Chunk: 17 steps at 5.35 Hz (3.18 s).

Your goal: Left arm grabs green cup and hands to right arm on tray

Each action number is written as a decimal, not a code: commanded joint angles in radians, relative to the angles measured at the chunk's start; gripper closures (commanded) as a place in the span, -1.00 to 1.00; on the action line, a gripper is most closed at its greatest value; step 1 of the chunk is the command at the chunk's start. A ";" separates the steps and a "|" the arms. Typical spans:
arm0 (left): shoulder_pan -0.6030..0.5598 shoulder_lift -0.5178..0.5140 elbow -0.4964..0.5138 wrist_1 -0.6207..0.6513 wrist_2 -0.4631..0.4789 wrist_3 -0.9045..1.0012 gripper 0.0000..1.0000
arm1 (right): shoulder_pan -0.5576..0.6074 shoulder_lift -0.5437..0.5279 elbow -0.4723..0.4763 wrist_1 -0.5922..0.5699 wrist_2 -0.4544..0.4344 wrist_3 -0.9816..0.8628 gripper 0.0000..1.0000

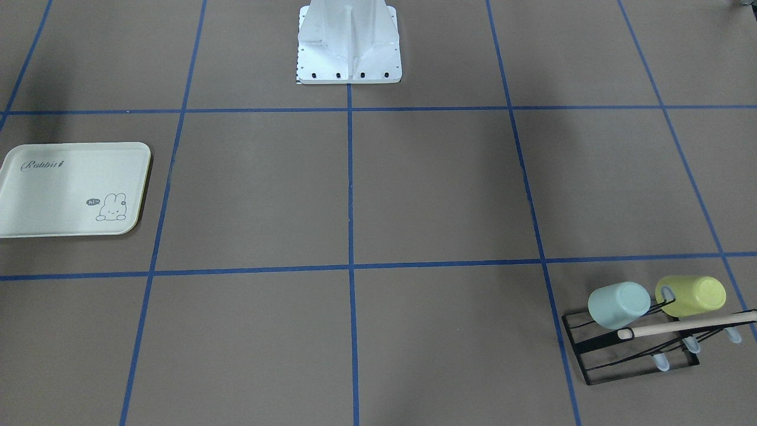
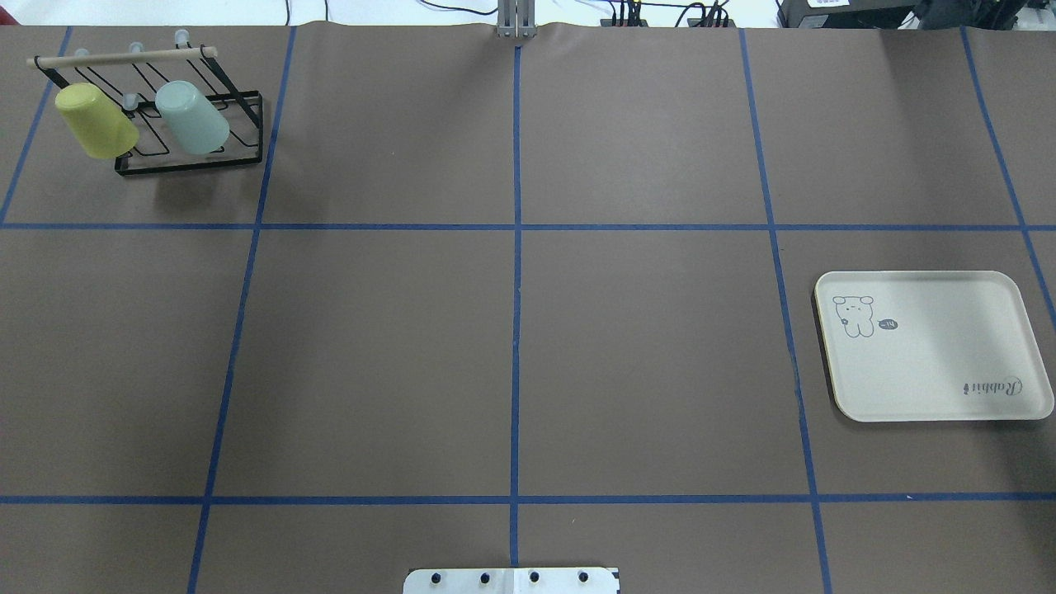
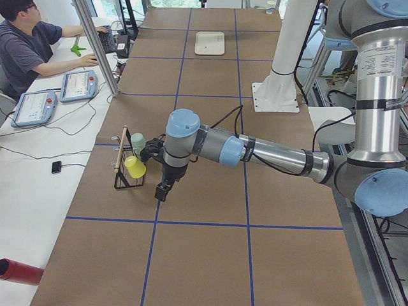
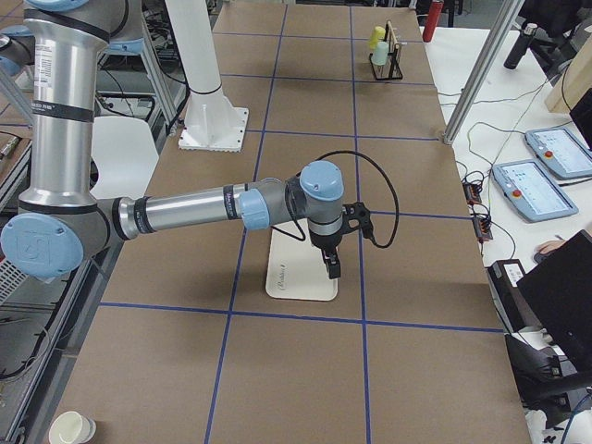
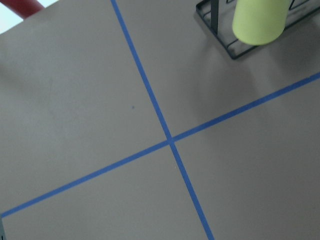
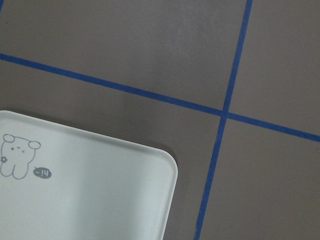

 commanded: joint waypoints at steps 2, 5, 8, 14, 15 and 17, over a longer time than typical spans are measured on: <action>0.023 -0.126 0.045 -0.022 -0.053 -0.030 -1.00 | -0.051 0.055 -0.001 0.017 0.025 0.017 -0.99; 0.239 -0.346 0.120 -0.024 -0.049 -0.463 -1.00 | -0.071 0.055 -0.001 0.019 0.024 0.020 -0.99; 0.351 -0.538 0.333 -0.021 -0.041 -0.626 -1.00 | -0.077 0.054 -0.001 0.019 0.029 0.021 -0.99; 0.443 -0.654 0.632 -0.207 0.114 -0.676 -0.99 | -0.077 0.055 -0.003 0.019 0.029 0.021 -0.99; 0.445 -0.654 0.633 -0.205 0.119 -0.675 -0.86 | -0.077 0.057 -0.003 0.019 0.029 0.021 -0.99; 0.445 -0.652 0.629 -0.202 0.119 -0.675 -0.09 | -0.077 0.055 -0.003 0.019 0.030 0.021 -0.99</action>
